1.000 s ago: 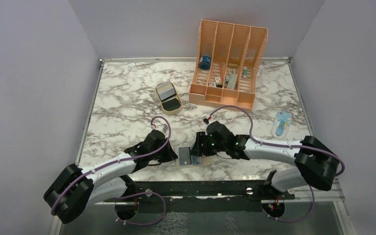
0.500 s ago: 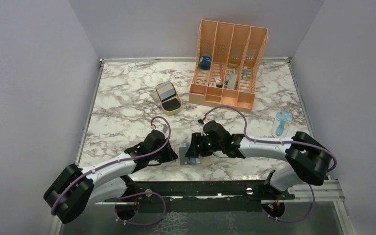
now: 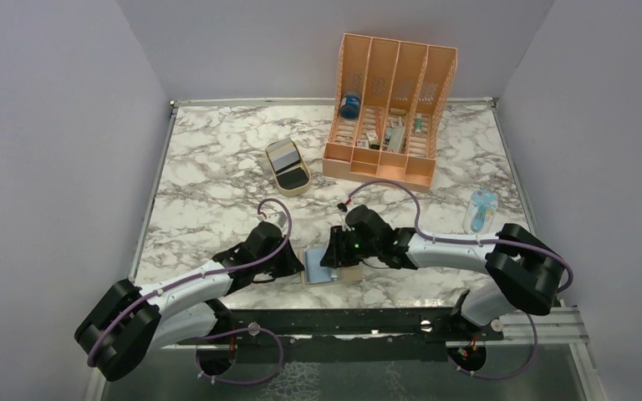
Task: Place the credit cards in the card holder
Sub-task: Turn over the card slot in the card holder.
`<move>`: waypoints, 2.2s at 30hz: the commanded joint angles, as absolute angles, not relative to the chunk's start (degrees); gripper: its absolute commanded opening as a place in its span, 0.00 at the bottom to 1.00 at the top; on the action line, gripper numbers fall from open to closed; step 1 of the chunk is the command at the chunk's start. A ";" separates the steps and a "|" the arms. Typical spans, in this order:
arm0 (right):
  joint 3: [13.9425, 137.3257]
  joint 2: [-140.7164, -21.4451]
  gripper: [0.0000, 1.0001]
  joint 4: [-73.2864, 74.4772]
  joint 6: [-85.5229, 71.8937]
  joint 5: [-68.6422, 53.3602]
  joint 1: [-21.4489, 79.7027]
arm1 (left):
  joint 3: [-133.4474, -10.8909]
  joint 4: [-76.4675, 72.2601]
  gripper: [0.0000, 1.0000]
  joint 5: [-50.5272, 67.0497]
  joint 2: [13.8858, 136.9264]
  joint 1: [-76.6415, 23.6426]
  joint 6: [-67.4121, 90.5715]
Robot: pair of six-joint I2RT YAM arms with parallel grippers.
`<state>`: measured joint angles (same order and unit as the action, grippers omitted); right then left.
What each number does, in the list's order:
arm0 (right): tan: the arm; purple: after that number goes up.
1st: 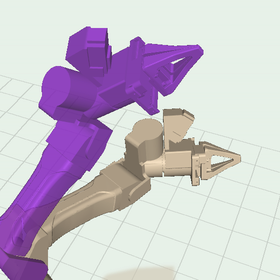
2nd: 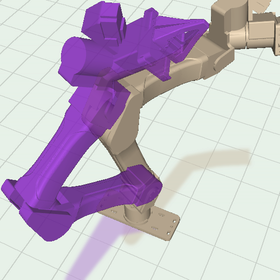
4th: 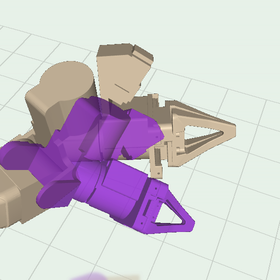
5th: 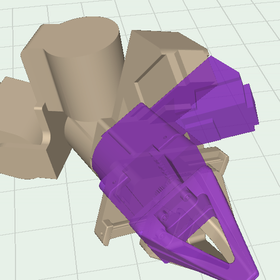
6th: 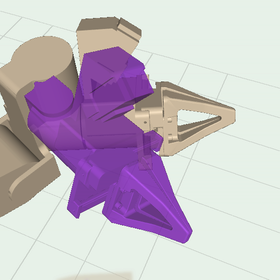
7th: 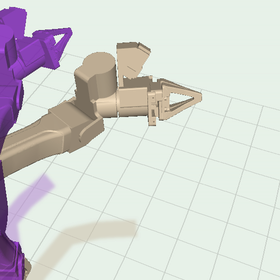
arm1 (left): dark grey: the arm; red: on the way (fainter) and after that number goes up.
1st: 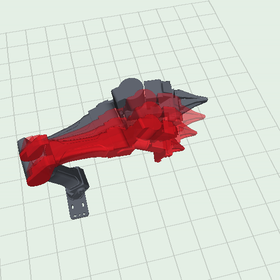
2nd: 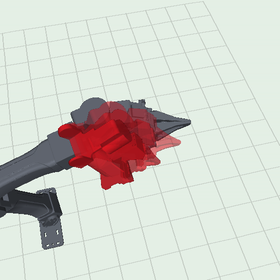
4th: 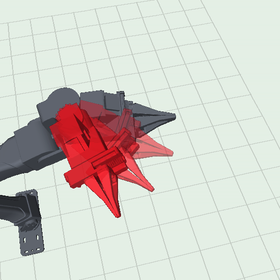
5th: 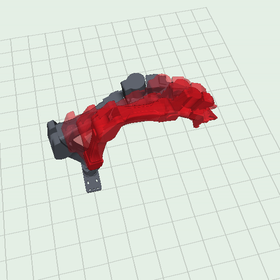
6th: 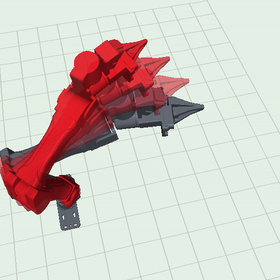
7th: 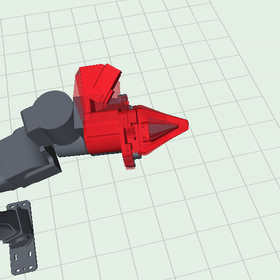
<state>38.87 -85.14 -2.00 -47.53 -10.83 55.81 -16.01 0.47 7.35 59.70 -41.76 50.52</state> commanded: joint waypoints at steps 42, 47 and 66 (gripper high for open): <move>36.13 -77.37 0.28 9.39 -45.34 3.63 56.02 | -17.70 -14.07 0.56 9.46 62.71 -42.22 60.45; 35.77 -77.14 0.28 8.97 -45.61 3.52 56.02 | -17.02 -14.06 0.56 8.73 62.65 -42.20 60.62; 35.86 -76.64 0.28 9.01 -46.08 3.25 56.04 | -16.79 -17.19 0.57 10.28 67.51 -42.32 60.47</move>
<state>36.45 -77.78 10.31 -45.80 2.72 55.81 -17.10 -15.22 8.93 66.63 -41.85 60.55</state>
